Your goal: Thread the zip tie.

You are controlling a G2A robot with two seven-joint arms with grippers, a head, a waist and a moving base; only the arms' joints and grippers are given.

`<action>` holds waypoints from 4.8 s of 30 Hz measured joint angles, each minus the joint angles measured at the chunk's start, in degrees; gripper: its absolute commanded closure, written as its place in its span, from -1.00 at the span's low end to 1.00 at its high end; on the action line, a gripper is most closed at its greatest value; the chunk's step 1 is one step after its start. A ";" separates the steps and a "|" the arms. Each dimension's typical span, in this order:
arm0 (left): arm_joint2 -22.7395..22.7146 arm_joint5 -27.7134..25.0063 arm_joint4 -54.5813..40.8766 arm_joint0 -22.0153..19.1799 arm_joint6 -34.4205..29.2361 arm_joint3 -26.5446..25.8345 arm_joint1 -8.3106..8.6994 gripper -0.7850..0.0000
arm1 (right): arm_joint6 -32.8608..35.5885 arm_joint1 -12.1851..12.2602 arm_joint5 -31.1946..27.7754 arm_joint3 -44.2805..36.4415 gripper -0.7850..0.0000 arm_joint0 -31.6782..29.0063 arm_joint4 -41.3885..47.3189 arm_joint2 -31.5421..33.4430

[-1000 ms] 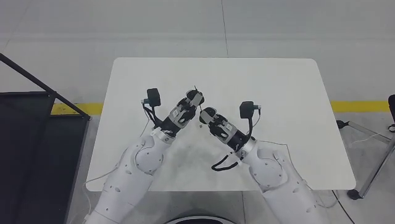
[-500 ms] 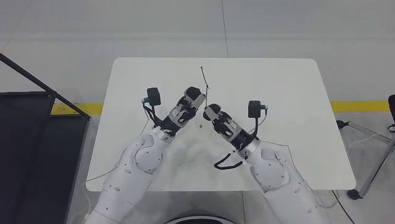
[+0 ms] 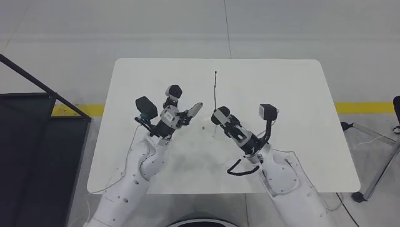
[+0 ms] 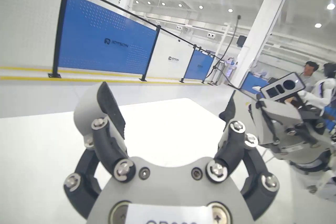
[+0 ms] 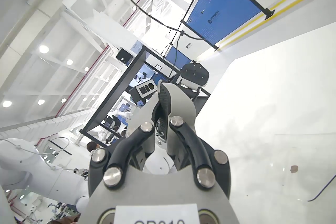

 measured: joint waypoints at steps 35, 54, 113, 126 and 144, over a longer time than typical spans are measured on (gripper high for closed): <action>5.16 13.16 15.65 -1.48 18.86 5.14 -1.23 -0.38 | 18.91 0.84 2.88 0.48 1.00 1.31 21.14 -0.28; 6.93 14.64 14.58 -3.63 20.05 7.56 -2.31 0.15 | 19.26 0.65 3.37 1.25 1.00 1.99 21.49 -1.01; 7.20 14.67 16.15 -4.80 21.40 10.25 -3.48 0.48 | 18.87 0.44 3.16 1.30 1.00 1.61 24.16 -0.29; 7.42 14.80 16.16 -5.13 21.07 10.56 -3.75 0.41 | 19.47 0.43 3.99 1.25 1.00 1.70 23.88 -0.35; 7.23 14.63 16.05 -5.07 21.92 10.77 -3.96 0.54 | 19.40 0.35 4.87 1.38 1.00 1.91 23.63 -0.44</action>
